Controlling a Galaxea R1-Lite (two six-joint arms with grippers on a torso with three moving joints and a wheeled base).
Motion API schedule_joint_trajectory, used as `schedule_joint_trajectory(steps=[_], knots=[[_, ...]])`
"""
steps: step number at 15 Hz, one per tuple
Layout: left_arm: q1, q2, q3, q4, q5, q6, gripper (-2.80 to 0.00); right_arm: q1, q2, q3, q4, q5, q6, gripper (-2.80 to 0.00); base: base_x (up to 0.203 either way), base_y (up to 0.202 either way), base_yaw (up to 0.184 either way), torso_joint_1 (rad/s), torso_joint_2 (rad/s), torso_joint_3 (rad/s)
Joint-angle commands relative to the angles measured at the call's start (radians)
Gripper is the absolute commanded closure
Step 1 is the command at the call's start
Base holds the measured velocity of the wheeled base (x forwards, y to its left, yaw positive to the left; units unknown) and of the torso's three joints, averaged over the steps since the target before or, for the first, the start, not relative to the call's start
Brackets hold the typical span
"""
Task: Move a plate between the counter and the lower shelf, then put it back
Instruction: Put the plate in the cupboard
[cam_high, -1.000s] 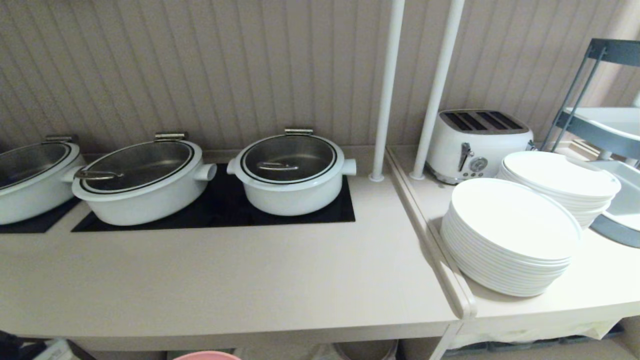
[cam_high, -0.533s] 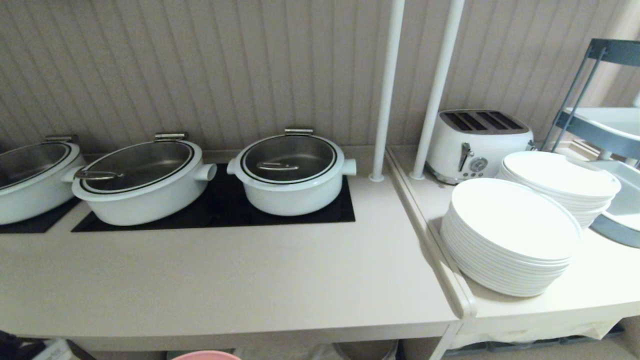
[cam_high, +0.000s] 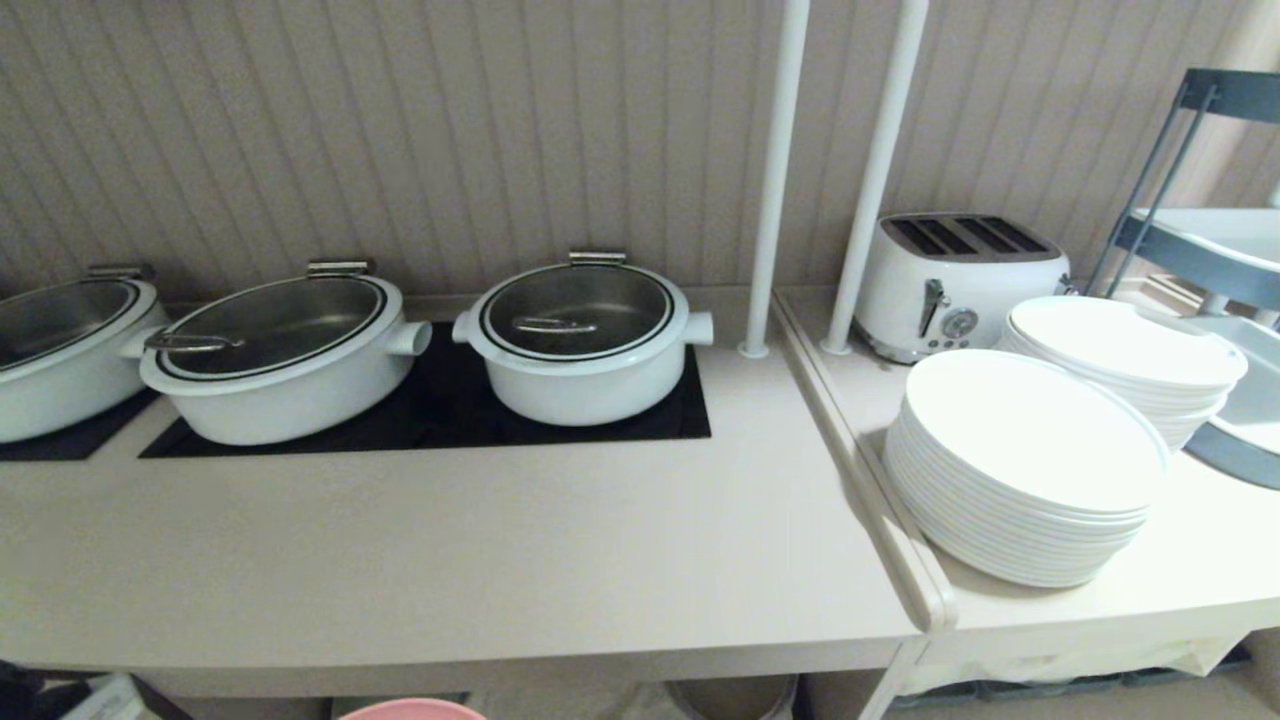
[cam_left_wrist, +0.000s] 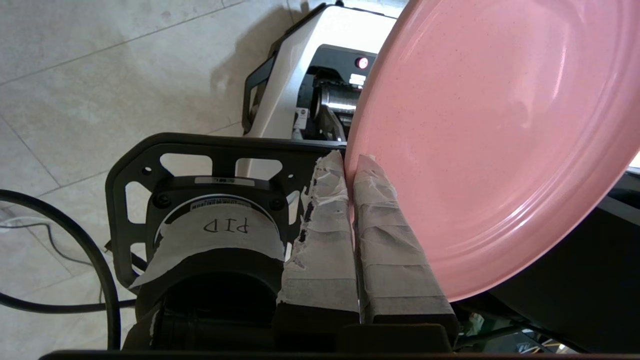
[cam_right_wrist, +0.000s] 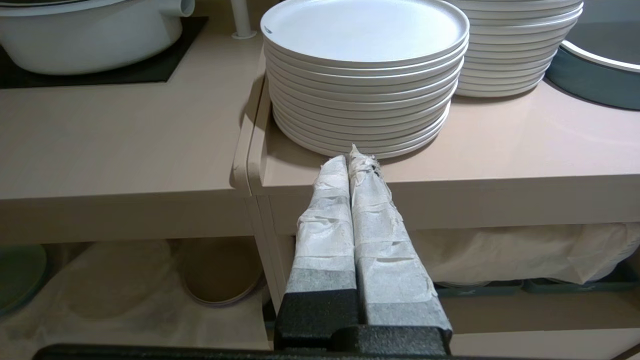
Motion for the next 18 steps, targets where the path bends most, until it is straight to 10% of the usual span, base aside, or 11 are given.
schedule_joint_trajectory(steps=[1, 18], knots=[[0.000, 0.003, -0.001, 0.004, 0.000, -0.003, 0.00, 0.000, 0.001, 0.000, -0.001, 0.000, 0.000, 0.00, 0.000, 0.000, 0.000, -0.075, 0.17, 0.076], [0.001, 0.003, 0.002, 0.004, -0.001, -0.003, 0.00, 0.000, 0.001, 0.000, -0.001, 0.000, 0.000, 0.00, 0.000, 0.000, 0.000, -0.123, 0.27, 0.138]])
